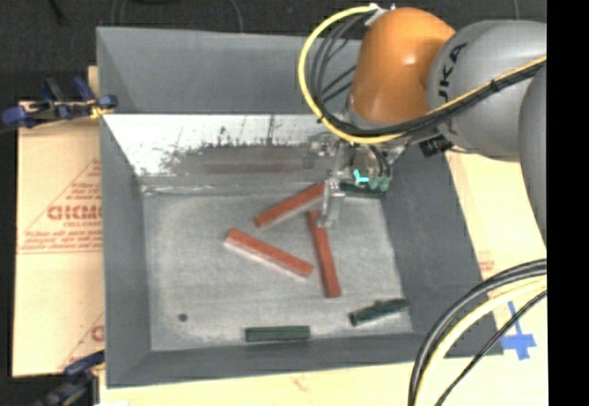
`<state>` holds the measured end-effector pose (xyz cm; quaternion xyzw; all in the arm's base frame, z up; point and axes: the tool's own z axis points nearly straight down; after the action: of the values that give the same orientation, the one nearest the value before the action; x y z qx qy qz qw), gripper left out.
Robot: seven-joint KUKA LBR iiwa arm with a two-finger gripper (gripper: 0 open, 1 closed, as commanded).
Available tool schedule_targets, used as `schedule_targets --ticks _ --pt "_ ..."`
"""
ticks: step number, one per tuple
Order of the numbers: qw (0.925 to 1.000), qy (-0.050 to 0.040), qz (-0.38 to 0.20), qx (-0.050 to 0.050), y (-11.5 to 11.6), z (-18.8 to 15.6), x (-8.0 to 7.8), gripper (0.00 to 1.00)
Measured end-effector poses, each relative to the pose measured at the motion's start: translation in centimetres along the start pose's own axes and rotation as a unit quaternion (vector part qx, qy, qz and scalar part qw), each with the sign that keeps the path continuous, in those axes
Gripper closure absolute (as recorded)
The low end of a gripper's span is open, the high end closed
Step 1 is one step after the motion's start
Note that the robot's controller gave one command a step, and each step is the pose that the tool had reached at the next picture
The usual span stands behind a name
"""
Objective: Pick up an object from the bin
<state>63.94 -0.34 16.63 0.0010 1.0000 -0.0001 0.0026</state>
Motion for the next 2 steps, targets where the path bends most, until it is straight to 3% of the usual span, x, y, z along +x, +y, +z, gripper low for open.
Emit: schedule_targets --ticks 1,2 --pt "0.999 -0.0026 0.046 0.0 1.5 2.9 0.0 0.0" --pt "0.9943 -0.0016 0.107 -0.001 3.0 9.0 2.8 0.0"
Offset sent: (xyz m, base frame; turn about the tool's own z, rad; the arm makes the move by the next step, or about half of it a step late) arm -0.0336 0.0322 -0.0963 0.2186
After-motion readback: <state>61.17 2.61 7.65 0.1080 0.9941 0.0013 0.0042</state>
